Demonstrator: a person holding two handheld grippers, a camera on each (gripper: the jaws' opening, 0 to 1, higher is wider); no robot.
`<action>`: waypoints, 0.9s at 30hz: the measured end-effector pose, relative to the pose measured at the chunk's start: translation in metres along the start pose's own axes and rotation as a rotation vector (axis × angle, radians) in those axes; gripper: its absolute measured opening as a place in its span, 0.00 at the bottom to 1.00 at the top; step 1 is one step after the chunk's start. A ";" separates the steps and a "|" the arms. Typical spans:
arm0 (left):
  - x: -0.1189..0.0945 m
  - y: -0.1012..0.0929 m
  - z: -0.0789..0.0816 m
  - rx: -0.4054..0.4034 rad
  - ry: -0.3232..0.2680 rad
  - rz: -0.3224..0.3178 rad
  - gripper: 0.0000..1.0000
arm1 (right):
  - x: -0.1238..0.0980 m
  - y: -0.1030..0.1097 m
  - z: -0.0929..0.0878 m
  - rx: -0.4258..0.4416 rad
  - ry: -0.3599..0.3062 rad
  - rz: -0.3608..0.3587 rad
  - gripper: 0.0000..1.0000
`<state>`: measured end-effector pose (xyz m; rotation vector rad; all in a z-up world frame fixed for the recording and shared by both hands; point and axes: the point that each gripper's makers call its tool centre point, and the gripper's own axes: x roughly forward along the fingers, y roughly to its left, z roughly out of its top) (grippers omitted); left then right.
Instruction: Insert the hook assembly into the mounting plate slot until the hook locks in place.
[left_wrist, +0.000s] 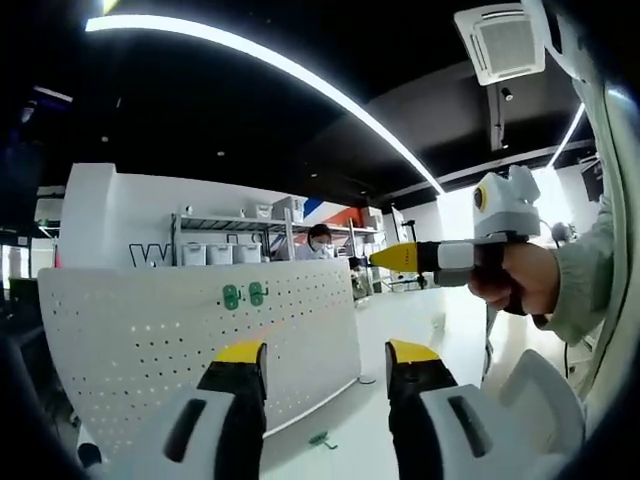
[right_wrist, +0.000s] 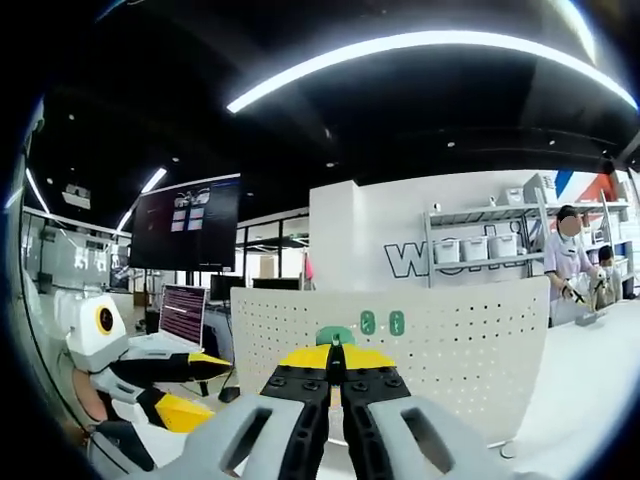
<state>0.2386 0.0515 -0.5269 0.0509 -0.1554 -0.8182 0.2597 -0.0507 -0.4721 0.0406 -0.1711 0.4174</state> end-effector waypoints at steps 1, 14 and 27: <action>-0.001 0.001 0.000 0.001 0.001 0.002 0.50 | 0.001 -0.002 0.001 0.000 -0.001 -0.004 0.00; -0.008 0.013 -0.004 -0.009 0.003 0.045 0.51 | 0.008 -0.029 0.005 -0.029 -0.014 -0.066 0.00; -0.009 0.017 -0.012 -0.018 0.021 0.061 0.51 | 0.020 -0.054 0.001 -0.042 -0.014 -0.111 0.00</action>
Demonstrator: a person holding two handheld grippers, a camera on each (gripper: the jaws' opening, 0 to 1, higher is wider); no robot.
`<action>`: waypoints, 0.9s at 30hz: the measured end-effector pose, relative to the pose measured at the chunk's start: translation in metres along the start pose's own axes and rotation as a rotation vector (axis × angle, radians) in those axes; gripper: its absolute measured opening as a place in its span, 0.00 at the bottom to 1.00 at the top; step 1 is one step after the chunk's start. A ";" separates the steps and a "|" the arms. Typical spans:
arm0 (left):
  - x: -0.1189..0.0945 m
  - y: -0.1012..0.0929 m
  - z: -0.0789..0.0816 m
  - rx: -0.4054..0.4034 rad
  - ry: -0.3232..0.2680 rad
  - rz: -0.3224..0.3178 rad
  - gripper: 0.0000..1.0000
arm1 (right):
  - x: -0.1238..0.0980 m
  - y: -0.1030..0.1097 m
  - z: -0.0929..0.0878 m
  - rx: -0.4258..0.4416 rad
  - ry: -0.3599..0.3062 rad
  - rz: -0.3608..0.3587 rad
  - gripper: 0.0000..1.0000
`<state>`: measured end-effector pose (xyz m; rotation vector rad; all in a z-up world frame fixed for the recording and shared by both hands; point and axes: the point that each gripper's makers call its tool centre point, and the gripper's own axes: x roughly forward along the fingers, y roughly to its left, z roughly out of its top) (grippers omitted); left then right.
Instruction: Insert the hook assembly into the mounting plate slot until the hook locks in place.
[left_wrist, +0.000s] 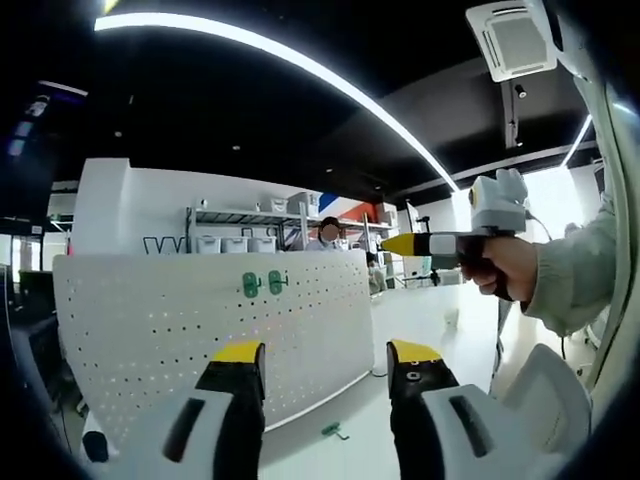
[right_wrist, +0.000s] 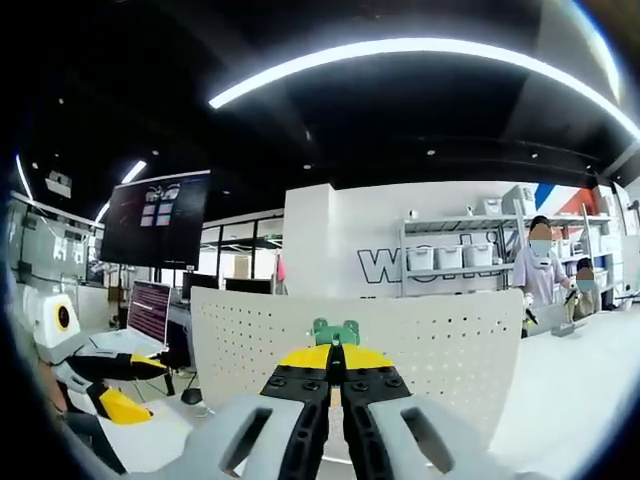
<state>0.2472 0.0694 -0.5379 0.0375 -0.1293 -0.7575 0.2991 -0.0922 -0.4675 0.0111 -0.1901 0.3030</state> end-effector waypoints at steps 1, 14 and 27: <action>0.000 0.001 -0.001 -0.001 0.001 0.002 0.50 | 0.001 -0.001 0.000 0.000 -0.001 -0.002 0.00; 0.001 0.010 -0.007 -0.027 0.007 0.024 0.51 | 0.023 -0.016 -0.015 -0.018 0.017 -0.026 0.00; 0.006 0.016 -0.015 -0.032 0.017 0.030 0.49 | 0.048 -0.028 -0.022 -0.016 0.017 -0.050 0.00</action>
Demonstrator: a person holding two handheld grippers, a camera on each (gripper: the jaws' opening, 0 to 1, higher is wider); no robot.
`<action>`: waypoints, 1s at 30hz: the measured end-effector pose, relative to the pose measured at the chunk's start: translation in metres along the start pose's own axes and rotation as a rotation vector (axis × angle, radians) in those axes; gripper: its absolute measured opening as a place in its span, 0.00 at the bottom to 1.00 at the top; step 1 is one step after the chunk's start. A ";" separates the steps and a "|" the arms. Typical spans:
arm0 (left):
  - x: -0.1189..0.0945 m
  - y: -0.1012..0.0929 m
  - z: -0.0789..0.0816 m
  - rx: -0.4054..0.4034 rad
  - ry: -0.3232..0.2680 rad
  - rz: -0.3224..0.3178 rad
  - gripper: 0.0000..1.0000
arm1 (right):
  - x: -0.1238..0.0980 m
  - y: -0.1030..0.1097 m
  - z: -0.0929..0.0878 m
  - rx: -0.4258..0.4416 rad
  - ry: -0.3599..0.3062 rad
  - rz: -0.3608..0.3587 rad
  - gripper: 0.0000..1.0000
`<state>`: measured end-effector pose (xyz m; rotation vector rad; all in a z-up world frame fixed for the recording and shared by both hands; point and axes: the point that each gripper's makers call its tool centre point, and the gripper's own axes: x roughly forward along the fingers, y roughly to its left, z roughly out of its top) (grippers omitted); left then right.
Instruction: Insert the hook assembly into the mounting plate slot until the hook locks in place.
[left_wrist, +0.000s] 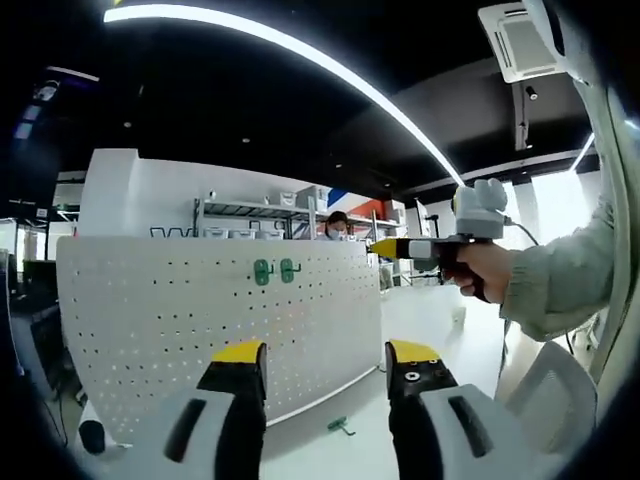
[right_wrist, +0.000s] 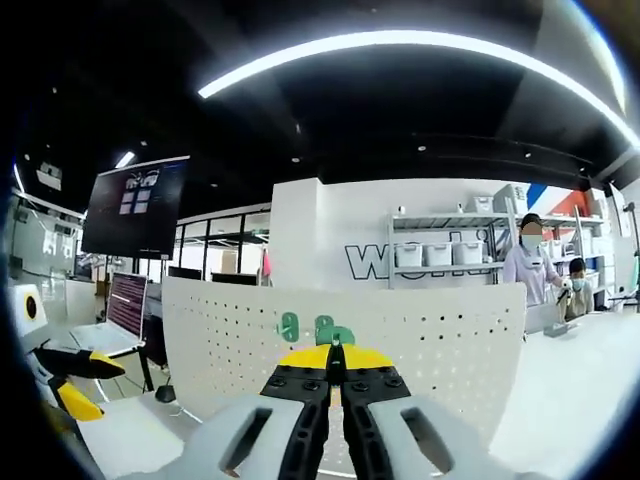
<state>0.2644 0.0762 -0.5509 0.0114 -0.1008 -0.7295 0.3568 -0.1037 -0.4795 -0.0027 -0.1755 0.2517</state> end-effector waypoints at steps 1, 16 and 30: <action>0.000 0.001 0.000 -0.001 0.001 0.001 0.49 | 0.002 -0.001 0.000 -0.002 -0.001 -0.001 0.00; 0.002 0.009 -0.007 -0.012 0.010 0.009 0.49 | 0.038 -0.008 0.003 -0.020 -0.018 -0.014 0.00; 0.005 0.018 -0.012 -0.010 0.023 0.020 0.49 | 0.065 -0.017 -0.007 -0.018 -0.046 -0.055 0.00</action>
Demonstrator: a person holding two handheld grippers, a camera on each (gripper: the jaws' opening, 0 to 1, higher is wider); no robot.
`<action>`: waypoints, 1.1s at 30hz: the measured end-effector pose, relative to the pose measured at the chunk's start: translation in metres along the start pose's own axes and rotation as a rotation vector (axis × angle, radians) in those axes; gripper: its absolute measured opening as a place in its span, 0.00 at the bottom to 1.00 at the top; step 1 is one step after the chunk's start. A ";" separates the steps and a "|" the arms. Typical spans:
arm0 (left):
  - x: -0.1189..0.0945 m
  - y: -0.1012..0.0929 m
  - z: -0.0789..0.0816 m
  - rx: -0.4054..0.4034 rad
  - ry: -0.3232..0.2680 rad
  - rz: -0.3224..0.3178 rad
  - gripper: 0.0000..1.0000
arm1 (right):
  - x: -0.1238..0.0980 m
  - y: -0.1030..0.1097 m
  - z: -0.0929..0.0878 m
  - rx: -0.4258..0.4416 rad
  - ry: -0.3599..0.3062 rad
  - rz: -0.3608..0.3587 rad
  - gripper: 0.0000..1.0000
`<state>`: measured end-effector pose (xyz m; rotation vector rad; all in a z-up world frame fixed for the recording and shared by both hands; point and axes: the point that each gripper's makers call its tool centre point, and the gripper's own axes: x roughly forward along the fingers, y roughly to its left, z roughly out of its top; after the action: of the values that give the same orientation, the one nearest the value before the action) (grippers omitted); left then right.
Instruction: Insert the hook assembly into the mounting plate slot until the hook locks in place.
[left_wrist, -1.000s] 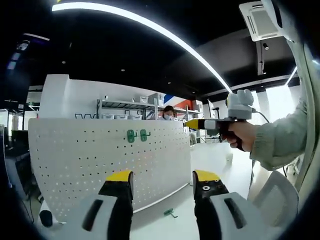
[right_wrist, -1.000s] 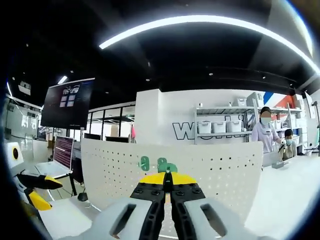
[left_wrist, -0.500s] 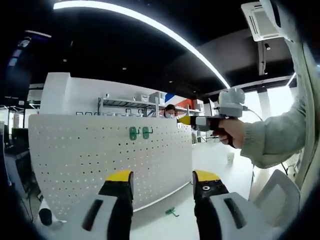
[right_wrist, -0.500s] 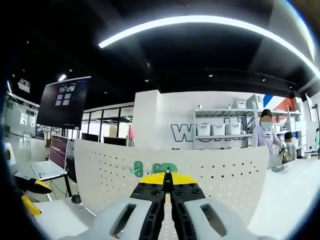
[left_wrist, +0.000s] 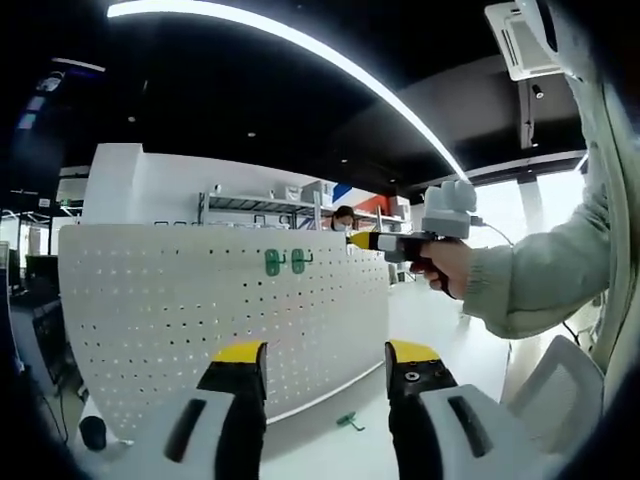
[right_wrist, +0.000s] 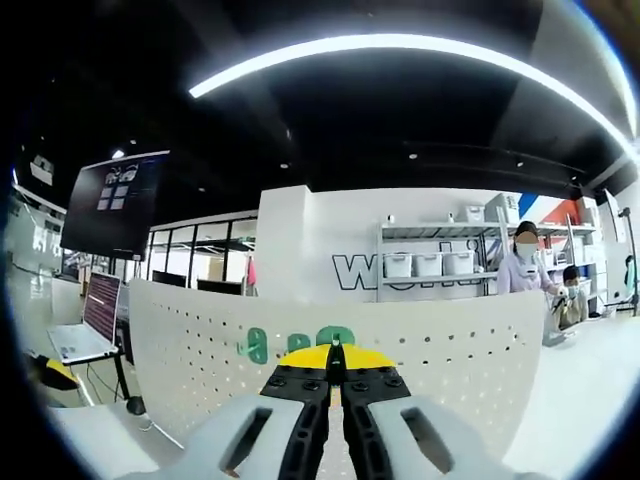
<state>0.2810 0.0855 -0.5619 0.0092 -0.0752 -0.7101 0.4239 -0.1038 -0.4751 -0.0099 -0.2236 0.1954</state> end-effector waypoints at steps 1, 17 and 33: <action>0.000 0.001 0.000 0.000 0.000 0.001 0.49 | 0.002 0.000 0.000 -0.004 -0.002 -0.001 0.00; 0.002 0.007 -0.005 0.000 0.009 0.017 0.48 | 0.021 -0.005 -0.013 0.000 0.007 -0.024 0.00; -0.002 0.012 -0.008 -0.004 0.013 0.032 0.48 | 0.043 -0.008 -0.022 0.014 0.025 -0.042 0.00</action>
<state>0.2881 0.0954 -0.5699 0.0085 -0.0611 -0.6783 0.4710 -0.1035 -0.4866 0.0068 -0.1976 0.1546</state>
